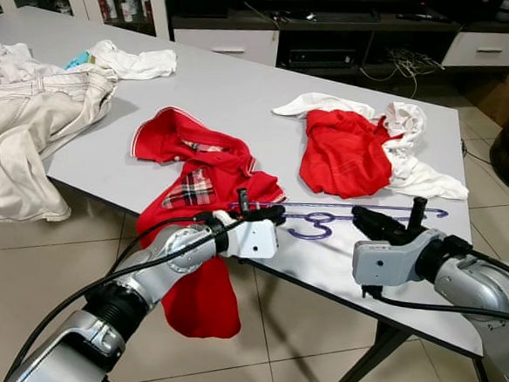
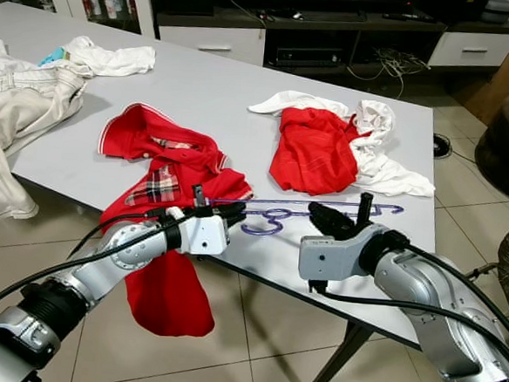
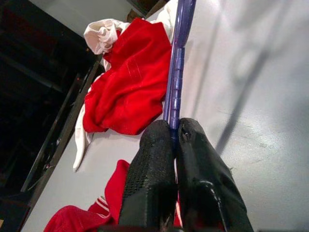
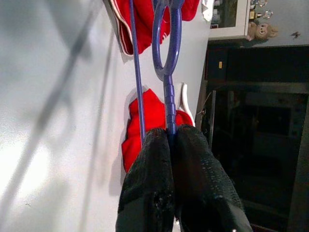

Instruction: Hang hanger

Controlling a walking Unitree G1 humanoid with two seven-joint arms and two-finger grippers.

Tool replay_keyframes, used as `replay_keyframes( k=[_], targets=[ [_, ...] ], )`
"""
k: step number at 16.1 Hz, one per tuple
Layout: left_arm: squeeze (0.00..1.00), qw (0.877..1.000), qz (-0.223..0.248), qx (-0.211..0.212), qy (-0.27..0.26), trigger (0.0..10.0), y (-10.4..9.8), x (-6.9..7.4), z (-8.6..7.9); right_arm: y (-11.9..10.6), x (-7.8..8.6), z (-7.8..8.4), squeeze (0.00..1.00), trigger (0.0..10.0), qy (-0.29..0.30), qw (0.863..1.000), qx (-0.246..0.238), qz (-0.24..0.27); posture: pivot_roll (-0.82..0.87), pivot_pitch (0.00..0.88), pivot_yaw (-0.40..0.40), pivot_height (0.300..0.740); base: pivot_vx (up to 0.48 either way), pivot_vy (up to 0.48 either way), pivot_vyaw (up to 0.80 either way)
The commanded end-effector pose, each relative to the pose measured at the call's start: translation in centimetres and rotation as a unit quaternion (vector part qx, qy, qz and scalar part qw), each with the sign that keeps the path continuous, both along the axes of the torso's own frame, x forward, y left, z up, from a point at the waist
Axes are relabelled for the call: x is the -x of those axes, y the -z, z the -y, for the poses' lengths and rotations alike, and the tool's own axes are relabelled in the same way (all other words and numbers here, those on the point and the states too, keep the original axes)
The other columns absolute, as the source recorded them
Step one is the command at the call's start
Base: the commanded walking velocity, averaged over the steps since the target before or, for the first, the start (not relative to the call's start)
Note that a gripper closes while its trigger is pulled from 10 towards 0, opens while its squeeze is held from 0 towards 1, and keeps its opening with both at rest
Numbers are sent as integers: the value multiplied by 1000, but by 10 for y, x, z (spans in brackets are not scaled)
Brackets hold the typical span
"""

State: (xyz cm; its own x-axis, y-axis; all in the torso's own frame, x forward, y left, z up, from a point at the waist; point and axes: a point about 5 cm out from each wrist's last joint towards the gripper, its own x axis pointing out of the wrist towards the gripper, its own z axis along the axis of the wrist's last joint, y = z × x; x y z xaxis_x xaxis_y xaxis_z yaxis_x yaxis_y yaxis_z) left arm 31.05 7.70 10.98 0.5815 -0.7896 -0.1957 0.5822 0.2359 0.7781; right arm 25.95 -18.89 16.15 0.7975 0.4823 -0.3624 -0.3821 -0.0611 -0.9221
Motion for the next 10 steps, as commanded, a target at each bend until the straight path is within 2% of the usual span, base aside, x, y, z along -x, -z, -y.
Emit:
replay_keyframes(
  k=[1, 3, 5, 6, 7, 10],
  targets=[
    [1000, 1000, 2, 16, 6, 10000, -4, 1, 3, -1, 1, -2, 0, 0, -5, 1000, -3, -3, -142, 0, 25, 740, 0, 0, 0],
    [1000, 999, -8, 31, 7, 10000, -6, 1, 3, -1, 1, -2, 0, 0, -5, 1000, -3, -4, -141, 0, 25, 740, 0, 0, 0],
    [1000, 999, 3, 45, -19, 10000, -8, -3, 1, 1, 1, -1, 0, 0, -1, 1000, -6, -6, -140, 0, 27, 740, 0, 0, 0],
    [757, 998, -4, 60, -32, 10000, -9, -4, -1, 1, 1, -1, 0, 0, 2, 1000, -9, -7, -141, 0, 29, 740, 0, 0, 0],
    [0, 996, -13, 74, -43, 10000, -8, -5, -3, 2, 1, -1, 0, 0, 7, 1000, -14, -8, -140, 0, 29, 740, 0, 0, 0],
    [0, 995, -27, 90, -41, 10000, -7, -3, -8, 3, -2, 5, 0, 0, 34, 999, -22, -8, -136, 0, 29, 740, 0, 0, 0]
  ],
)
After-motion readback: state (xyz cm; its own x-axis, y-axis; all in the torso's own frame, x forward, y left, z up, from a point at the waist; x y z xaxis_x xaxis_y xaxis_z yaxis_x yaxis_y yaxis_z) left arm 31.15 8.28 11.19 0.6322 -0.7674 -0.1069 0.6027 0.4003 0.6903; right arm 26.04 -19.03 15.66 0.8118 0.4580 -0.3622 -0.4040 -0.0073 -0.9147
